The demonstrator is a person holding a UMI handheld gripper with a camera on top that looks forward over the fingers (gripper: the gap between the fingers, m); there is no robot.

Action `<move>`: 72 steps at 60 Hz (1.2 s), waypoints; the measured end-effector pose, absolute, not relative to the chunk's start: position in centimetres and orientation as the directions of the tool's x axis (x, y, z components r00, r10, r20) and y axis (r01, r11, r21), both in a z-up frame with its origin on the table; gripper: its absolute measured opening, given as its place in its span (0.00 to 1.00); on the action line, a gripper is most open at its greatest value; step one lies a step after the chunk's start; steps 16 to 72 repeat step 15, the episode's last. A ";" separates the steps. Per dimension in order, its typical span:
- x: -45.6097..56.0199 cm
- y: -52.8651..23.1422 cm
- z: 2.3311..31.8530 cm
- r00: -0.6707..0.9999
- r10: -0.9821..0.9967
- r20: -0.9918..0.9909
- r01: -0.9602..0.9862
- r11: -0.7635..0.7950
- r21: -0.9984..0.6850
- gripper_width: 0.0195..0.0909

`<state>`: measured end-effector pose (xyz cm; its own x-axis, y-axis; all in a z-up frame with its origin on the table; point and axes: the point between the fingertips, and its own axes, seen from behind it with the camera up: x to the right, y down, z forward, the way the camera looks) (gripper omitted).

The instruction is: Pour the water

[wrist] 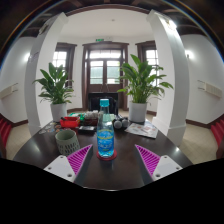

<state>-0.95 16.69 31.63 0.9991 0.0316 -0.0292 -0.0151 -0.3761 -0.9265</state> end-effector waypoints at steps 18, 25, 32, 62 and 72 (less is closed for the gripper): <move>-1.7 16.5 33.2 0.999 0.040 -0.027 -0.012 -0.333 -0.943 0.89; -1.7 16.5 33.2 0.999 0.040 -0.027 -0.012 -0.333 -0.943 0.89; -1.7 16.5 33.2 0.999 0.040 -0.027 -0.012 -0.333 -0.943 0.89; -1.7 16.5 33.2 0.999 0.040 -0.027 -0.012 -0.333 -0.943 0.89; -1.7 16.5 33.2 0.999 0.040 -0.027 -0.012 -0.333 -0.943 0.89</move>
